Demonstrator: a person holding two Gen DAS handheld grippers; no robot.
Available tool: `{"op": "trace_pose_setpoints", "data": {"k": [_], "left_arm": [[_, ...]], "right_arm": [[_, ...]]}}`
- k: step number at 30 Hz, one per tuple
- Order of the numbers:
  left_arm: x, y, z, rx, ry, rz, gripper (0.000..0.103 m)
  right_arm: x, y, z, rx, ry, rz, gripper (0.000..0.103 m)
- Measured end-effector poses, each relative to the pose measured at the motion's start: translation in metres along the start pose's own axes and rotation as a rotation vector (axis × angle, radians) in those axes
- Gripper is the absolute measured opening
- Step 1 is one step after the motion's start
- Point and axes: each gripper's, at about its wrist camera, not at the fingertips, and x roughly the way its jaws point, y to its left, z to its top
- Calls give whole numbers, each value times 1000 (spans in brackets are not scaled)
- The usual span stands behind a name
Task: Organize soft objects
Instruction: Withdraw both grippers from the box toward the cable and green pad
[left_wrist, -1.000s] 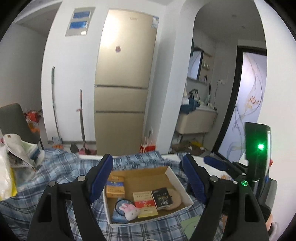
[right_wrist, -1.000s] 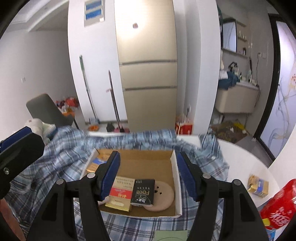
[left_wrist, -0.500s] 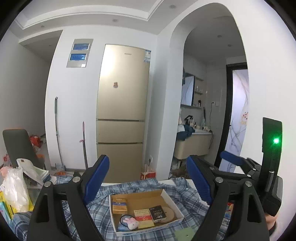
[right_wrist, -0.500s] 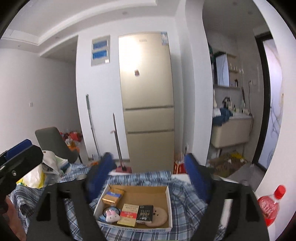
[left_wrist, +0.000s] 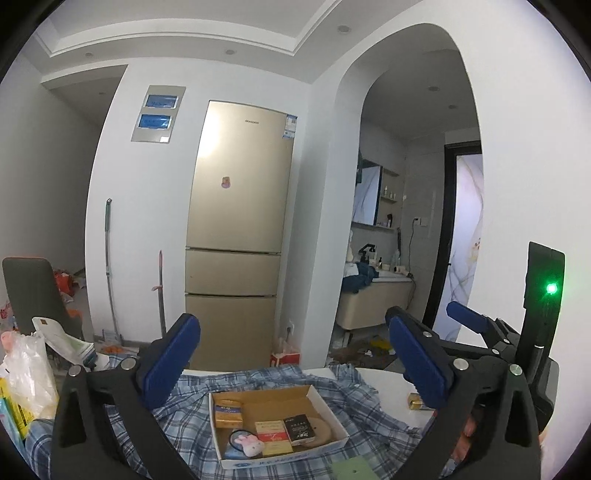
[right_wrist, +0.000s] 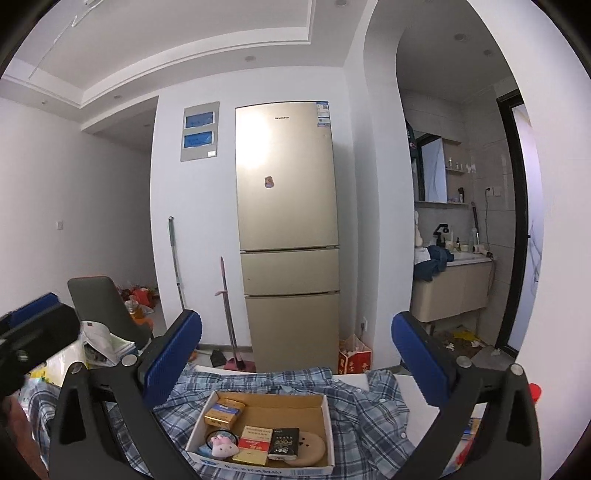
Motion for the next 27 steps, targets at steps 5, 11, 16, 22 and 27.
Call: {"op": "trace_pose_setpoints", "data": {"k": [5,11,16,22,27], "left_arm": [[-12,-5,-11,13,13,-10,103],[-33,-15,-40,48,51,4,103],[-53,-14,-65,31,63,2,103],[-47,-8,-90,29,105,24,103],[-29,9,-113,-29,183,30,103]], "right_arm": [[-23,-7,-5,-5,-8,-10,103],[-42,-11,-31,-20,42,-6,103],[-44,-23,-55,55,146,82,103],[-36,-25,-85,73,213,72,103],[-32,-16,-107,20,266,89,103]]}}
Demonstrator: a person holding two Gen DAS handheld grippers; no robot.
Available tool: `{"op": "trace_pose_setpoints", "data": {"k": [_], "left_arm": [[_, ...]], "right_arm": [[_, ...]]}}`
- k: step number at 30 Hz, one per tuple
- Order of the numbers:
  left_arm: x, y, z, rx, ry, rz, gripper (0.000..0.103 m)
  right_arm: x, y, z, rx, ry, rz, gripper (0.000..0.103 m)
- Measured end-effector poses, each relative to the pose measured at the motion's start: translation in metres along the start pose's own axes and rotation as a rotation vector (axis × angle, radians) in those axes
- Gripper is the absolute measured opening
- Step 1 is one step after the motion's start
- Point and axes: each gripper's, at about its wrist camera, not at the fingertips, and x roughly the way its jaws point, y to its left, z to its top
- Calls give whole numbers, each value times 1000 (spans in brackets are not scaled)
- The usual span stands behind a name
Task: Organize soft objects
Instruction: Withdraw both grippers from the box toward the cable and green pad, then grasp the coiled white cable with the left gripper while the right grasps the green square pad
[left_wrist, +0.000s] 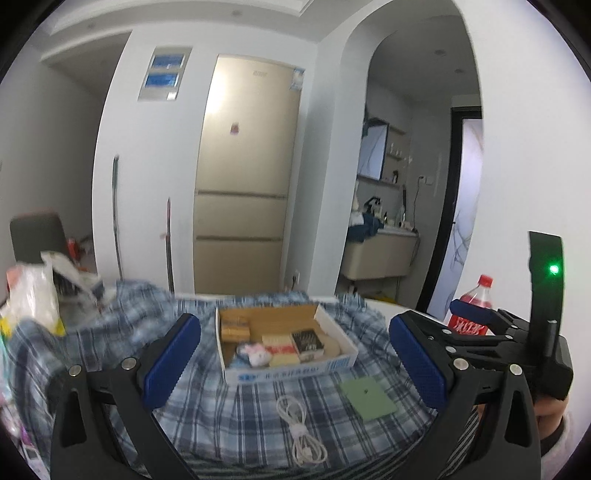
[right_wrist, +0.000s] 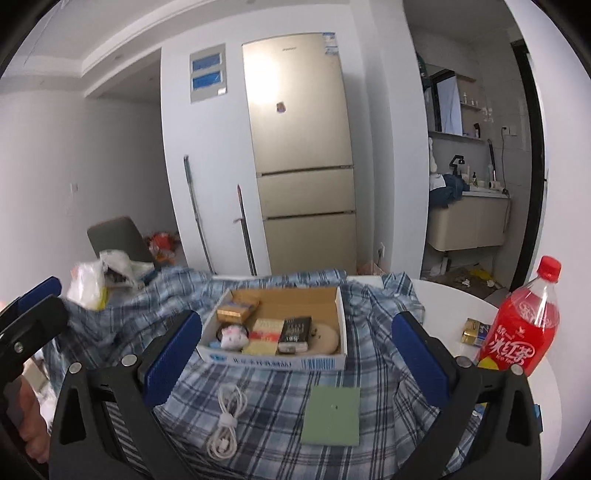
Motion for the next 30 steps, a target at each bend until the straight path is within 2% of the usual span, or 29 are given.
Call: {"op": "trace_pose_setpoints", "data": {"k": [5,14,16,18,20,23,26,28,29,30], "left_arm": [[14,12,-21,-18,73,17,103],[43,24,-49,-56,204,27,103],[53,28,-55,-78,241,1,101],[62,31,-60,-85,289,7,92],[71,36,-65,-118,339,3,91],[80,40,-71,-153,401,-3,82],[92,33,-79,-136,482,-29,82],[110,26,-87,-112,583,-67,73],[123,22,-93,-96,649,-73,59],[132,21,-96,-98,686,-73,54]], "right_arm": [[15,4,-15,-23,60,2,103],[48,-7,-36,24,163,-9,103],[57,-8,-40,25,190,-25,103],[64,-9,-44,19,210,-46,103],[69,-11,-47,13,225,-67,103],[76,-13,-52,11,249,-86,103],[83,-17,-56,12,278,-103,103],[90,-23,-60,23,293,-121,103],[94,-26,-62,34,307,-138,103],[100,-32,-65,56,333,-151,103]]}}
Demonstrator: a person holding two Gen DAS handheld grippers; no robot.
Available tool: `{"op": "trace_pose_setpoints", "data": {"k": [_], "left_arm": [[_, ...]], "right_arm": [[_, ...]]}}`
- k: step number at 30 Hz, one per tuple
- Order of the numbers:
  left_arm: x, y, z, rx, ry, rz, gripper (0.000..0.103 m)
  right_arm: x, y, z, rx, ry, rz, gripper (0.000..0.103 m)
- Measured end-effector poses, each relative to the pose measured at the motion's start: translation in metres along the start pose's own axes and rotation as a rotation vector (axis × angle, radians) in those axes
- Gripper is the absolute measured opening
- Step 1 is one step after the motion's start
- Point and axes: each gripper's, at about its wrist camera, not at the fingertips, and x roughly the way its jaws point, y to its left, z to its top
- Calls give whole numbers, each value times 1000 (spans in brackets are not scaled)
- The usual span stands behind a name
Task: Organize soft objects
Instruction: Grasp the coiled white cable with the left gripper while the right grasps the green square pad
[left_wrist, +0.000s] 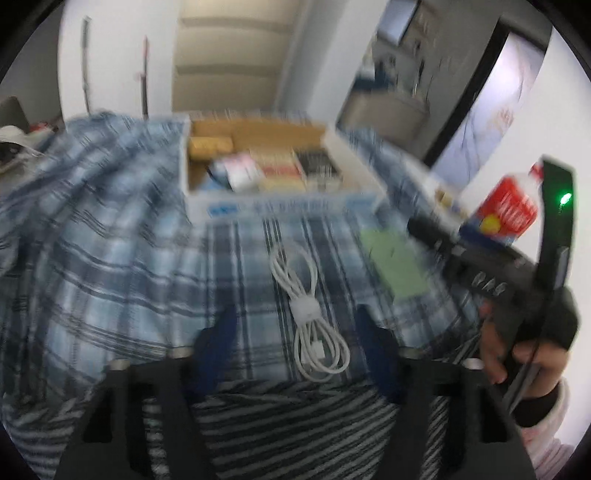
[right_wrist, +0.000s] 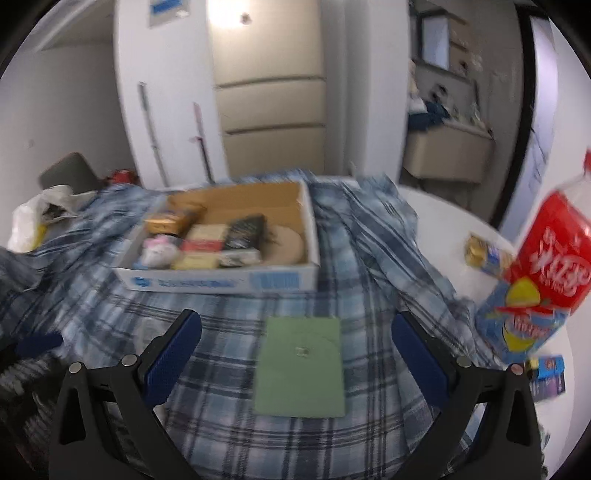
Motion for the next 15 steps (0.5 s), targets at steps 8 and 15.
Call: {"op": "trace_pose_setpoints", "data": {"k": [8,15], "left_arm": [[46,-11,9,-3,103,13,54],[56,-14,6,28,83,38,34]], "right_arm": [[24,-25,-3,106,122,12,100],[46,-10,-12,14,235,-28,94]]}}
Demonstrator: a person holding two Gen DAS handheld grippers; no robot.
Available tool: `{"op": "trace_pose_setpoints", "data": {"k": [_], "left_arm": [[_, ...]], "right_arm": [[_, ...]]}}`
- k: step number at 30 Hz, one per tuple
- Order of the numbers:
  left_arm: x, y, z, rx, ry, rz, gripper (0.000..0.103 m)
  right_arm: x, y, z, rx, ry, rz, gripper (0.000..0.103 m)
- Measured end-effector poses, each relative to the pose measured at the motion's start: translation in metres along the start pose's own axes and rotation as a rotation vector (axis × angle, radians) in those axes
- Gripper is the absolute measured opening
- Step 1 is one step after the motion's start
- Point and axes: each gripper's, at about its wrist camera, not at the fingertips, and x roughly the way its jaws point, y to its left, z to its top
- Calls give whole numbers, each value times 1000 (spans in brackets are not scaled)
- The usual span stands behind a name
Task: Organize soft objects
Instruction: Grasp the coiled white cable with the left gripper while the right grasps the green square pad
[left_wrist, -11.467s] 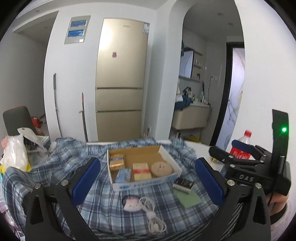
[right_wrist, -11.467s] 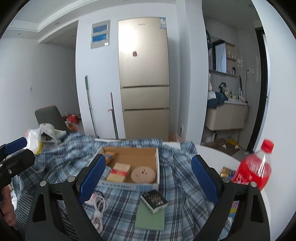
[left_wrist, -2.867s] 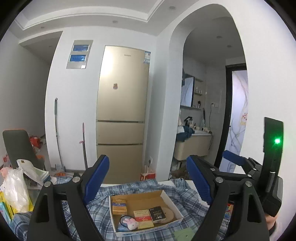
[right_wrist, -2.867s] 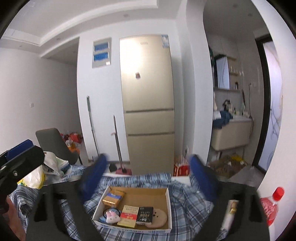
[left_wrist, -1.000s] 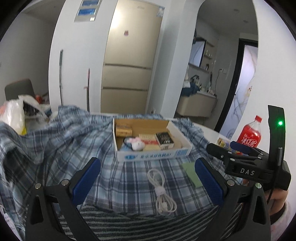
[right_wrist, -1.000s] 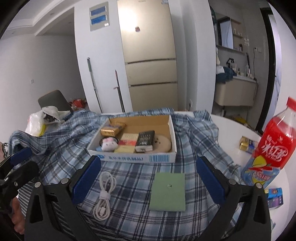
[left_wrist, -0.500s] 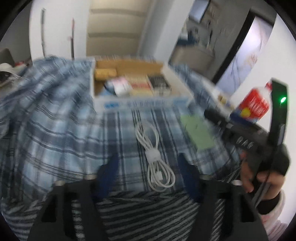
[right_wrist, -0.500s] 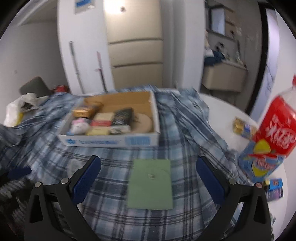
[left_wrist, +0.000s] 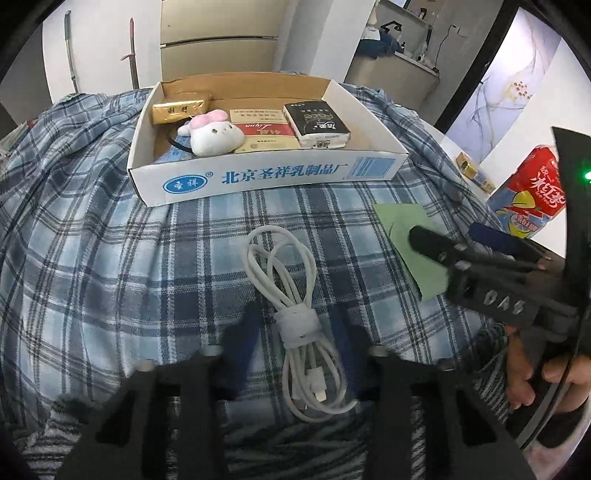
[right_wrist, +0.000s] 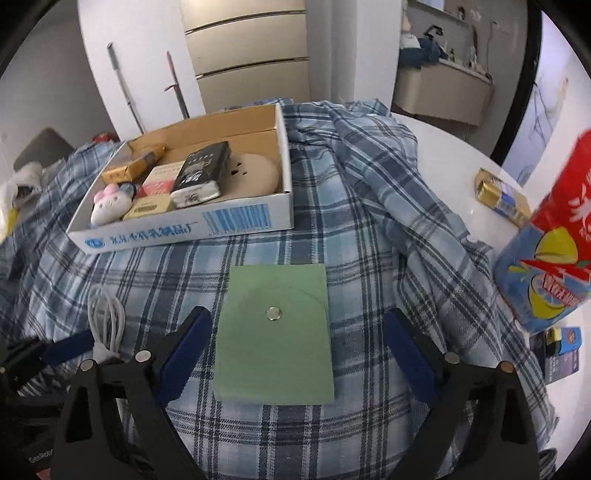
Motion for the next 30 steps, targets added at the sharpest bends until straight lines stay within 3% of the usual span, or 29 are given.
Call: {"op": "trace_pose_setpoints", "data": {"k": [2,10,18,26,30], "left_arm": [[-2,1,-1,1,-13,-4,27],[-31,-1,-2,43,-143,45,25],[-44,3,-4,40,-249,5,25],[-48,-2,-8,59,-286,18,25],[-48,2,-7,41,-279,10,26]], "right_arm": [[3,7,-2,-37,19,-15,94],[15,19,-4,-100,75,-64,94],[15,24,-5,-124,80,-89,92],[15,16,-5,-76,84,-17,70],[13,13,-6,-68,81,-24,69]]}}
